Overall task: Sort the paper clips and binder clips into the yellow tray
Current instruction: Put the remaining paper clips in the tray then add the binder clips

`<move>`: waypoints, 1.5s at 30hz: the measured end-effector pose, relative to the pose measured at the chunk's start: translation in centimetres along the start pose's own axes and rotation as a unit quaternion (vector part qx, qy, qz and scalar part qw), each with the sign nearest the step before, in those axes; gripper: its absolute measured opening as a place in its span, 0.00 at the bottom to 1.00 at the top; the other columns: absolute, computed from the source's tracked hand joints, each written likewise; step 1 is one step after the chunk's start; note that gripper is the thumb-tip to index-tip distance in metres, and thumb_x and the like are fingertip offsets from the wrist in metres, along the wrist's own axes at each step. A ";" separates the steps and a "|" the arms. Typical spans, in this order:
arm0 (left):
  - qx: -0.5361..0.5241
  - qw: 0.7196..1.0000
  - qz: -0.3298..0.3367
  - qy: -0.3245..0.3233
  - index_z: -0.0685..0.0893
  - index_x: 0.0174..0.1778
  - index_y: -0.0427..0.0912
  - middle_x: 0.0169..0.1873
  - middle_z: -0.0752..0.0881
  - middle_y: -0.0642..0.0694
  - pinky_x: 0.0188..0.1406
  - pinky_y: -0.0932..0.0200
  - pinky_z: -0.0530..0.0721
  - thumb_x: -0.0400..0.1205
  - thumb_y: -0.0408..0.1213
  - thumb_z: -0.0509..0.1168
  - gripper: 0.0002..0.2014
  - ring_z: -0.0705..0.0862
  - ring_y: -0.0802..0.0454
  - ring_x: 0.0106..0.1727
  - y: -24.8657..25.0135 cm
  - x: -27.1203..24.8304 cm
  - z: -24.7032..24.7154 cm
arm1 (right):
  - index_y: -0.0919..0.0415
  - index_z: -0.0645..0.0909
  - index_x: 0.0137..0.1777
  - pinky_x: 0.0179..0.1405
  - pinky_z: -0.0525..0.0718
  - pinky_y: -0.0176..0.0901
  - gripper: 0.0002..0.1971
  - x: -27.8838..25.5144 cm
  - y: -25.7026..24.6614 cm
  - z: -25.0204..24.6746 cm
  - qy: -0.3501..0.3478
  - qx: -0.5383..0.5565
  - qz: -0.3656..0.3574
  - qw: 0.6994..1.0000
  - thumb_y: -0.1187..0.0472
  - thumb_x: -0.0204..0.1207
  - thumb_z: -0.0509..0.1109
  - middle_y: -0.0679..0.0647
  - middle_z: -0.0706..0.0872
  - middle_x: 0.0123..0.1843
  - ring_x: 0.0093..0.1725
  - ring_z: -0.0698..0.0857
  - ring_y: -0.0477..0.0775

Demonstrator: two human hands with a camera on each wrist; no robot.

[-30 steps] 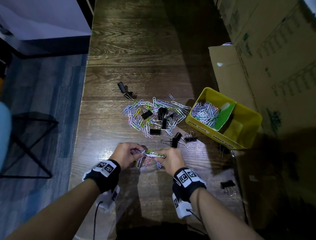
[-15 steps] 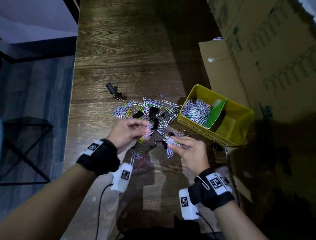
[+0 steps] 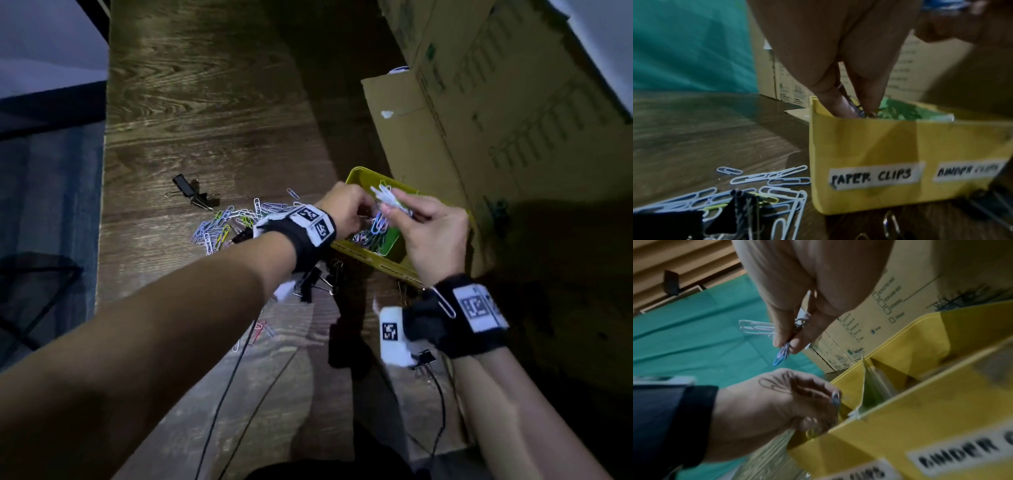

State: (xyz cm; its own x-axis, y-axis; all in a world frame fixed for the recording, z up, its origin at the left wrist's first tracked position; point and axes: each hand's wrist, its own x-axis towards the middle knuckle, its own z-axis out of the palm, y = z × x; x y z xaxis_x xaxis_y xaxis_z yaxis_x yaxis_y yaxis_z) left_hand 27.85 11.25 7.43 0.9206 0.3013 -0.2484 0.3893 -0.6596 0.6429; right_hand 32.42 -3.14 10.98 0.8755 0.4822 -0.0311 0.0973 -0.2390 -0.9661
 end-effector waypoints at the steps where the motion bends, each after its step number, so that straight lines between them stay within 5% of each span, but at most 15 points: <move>1: 0.018 1.000 -0.003 -0.021 0.86 0.51 0.38 0.43 0.87 0.43 0.47 0.64 0.77 0.75 0.31 0.66 0.10 0.82 0.51 0.45 -0.1 0.1 0.4 | 0.60 0.85 0.56 0.53 0.85 0.38 0.17 1.1 0.2 0.1 0.004 -0.009 0.008 1.000 0.68 0.67 0.79 0.55 0.89 0.50 0.48 0.87 0.47; 4: 0.056 0.997 0.017 -0.055 0.86 0.52 0.39 0.48 0.87 0.39 0.54 0.56 0.79 0.78 0.32 0.63 0.10 0.83 0.43 0.52 -0.1 -0.4 0.4 | 0.59 0.87 0.57 0.52 0.86 0.40 0.16 4.3 1.7 0.5 -0.020 -0.072 0.066 0.995 0.64 0.68 0.79 0.55 0.90 0.51 0.44 0.87 0.47; 8: -0.014 0.999 0.051 -0.002 0.88 0.53 0.46 0.50 0.89 0.47 0.56 0.63 0.77 0.79 0.34 0.64 0.10 0.85 0.50 0.51 -0.9 -2.4 -0.4 | 0.56 0.87 0.57 0.51 0.83 0.40 0.15 6.6 2.5 1.6 -0.122 -0.293 0.042 0.947 0.58 0.70 0.78 0.58 0.90 0.53 0.46 0.87 0.52; 13: -0.271 0.958 -0.066 0.061 0.88 0.48 0.42 0.37 0.87 0.53 0.31 0.67 0.84 0.79 0.31 0.66 0.06 0.84 0.59 0.33 -3.8 -6.9 -1.6 | 0.57 0.84 0.63 0.63 0.81 0.49 0.16 6.3 1.7 4.1 -0.244 -0.446 -0.006 0.861 0.60 0.75 0.73 0.66 0.82 0.64 0.57 0.85 0.62; 16: -0.142 0.989 -0.047 0.006 0.89 0.46 0.42 0.39 0.89 0.51 0.40 0.67 0.84 0.79 0.33 0.68 0.05 0.85 0.63 0.35 -7.3 -10.1 -2.0 | 0.55 0.80 0.68 0.57 0.86 0.53 0.21 5.6 1.6 5.0 -0.297 -0.466 0.003 0.833 0.61 0.74 0.74 0.63 0.86 0.59 0.52 0.86 0.61; 20: 0.037 0.994 -0.030 -0.096 0.88 0.46 0.46 0.43 0.89 0.49 0.48 0.53 0.84 0.73 0.27 0.62 0.14 0.86 0.51 0.44 -12.1 -14.5 -0.8 | 0.53 0.82 0.65 0.56 0.85 0.57 0.18 4.1 0.9 5.5 -0.286 -0.488 -0.025 0.824 0.56 0.75 0.73 0.62 0.84 0.60 0.53 0.85 0.64; 26: 0.122 0.992 -0.022 0.012 0.80 0.62 0.40 0.54 0.83 0.39 0.53 0.52 0.84 0.70 0.35 0.51 0.25 0.82 0.41 0.52 -15.1 -19.5 3.0 | 0.53 0.86 0.55 0.53 0.84 0.56 0.10 -0.3 -0.3 6.4 -0.191 -0.396 -0.152 0.885 0.56 0.77 0.67 0.54 0.86 0.54 0.51 0.85 0.57; 28: 0.144 0.989 -0.030 0.018 0.80 0.61 0.41 0.56 0.83 0.39 0.53 0.49 0.85 0.70 0.38 0.54 0.24 0.81 0.41 0.55 -15.1 -20.8 4.6 | 0.55 0.86 0.54 0.50 0.85 0.51 0.09 -2.3 -0.2 7.0 -0.233 -0.335 -0.153 0.900 0.57 0.77 0.69 0.54 0.86 0.49 0.46 0.84 0.52; 30: 0.149 0.988 -0.023 0.030 0.79 0.60 0.42 0.55 0.82 0.41 0.52 0.50 0.85 0.69 0.42 0.57 0.23 0.79 0.43 0.55 -14.9 -22.0 6.2 | 0.56 0.86 0.56 0.52 0.83 0.46 0.09 -4.7 0.2 7.6 -0.345 -0.316 -0.140 0.873 0.58 0.78 0.69 0.53 0.85 0.50 0.46 0.81 0.47; 33: 0.118 0.992 -0.013 0.042 0.76 0.61 0.45 0.55 0.82 0.42 0.50 0.47 0.85 0.71 0.38 0.58 0.21 0.81 0.41 0.53 -14.4 -23.3 6.8 | 0.55 0.81 0.64 0.52 0.77 0.37 0.14 -8.6 2.2 9.1 -0.487 -0.370 -0.135 0.779 0.59 0.79 0.68 0.53 0.81 0.61 0.55 0.81 0.49; 35: 0.108 0.991 -0.038 0.072 0.74 0.63 0.47 0.55 0.81 0.42 0.49 0.45 0.85 0.71 0.37 0.60 0.22 0.81 0.40 0.52 -14.4 -23.6 6.3 | 0.57 0.75 0.71 0.53 0.78 0.40 0.21 -10.8 4.1 10.1 -0.528 -0.408 -0.136 0.732 0.61 0.78 0.68 0.56 0.77 0.66 0.60 0.80 0.55; 37: 0.127 0.984 -0.100 0.077 0.69 0.69 0.49 0.61 0.78 0.43 0.52 0.43 0.83 0.72 0.50 0.59 0.28 0.78 0.40 0.58 -14.2 -23.5 5.5 | 0.60 0.65 0.77 0.61 0.78 0.49 0.29 -12.5 5.7 10.9 -0.523 -0.430 -0.141 0.723 0.63 0.76 0.68 0.59 0.73 0.69 0.66 0.76 0.61; 40: 0.174 0.972 -0.156 -0.017 0.60 0.77 0.50 0.74 0.67 0.44 0.64 0.42 0.75 0.67 0.68 0.59 0.44 0.67 0.41 0.71 -14.1 -23.1 5.4 | 0.66 0.49 0.81 0.68 0.73 0.55 0.40 -14.1 7.0 11.9 -0.503 -0.451 -0.121 0.727 0.59 0.76 0.69 0.61 0.64 0.73 0.73 0.65 0.63; 43: 0.195 0.972 -0.128 -0.042 0.66 0.74 0.47 0.74 0.67 0.44 0.63 0.41 0.74 0.63 0.65 0.69 0.46 0.67 0.41 0.72 -13.6 -22.9 6.2 | 0.68 0.50 0.81 0.69 0.72 0.55 0.42 -14.7 7.9 12.8 -0.476 -0.466 -0.124 0.735 0.57 0.75 0.71 0.61 0.64 0.70 0.70 0.64 0.63; 45: 0.193 0.977 -0.084 -0.029 0.71 0.69 0.44 0.69 0.74 0.45 0.58 0.44 0.80 0.61 0.58 0.74 0.42 0.74 0.41 0.67 -13.7 -23.5 6.6 | 0.68 0.59 0.78 0.67 0.75 0.56 0.33 -14.7 8.3 13.1 -0.473 -0.463 -0.144 0.736 0.64 0.76 0.68 0.62 0.66 0.65 0.67 0.68 0.64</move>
State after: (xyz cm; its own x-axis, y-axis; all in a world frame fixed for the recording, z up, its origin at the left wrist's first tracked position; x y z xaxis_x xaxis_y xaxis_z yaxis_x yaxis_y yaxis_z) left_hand 1.09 8.61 -0.32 0.8383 0.3962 -0.3744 0.5074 -0.8182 0.2703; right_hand 14.16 -1.16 0.07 0.0775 0.8915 -0.4464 0.8786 -0.2727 -0.3921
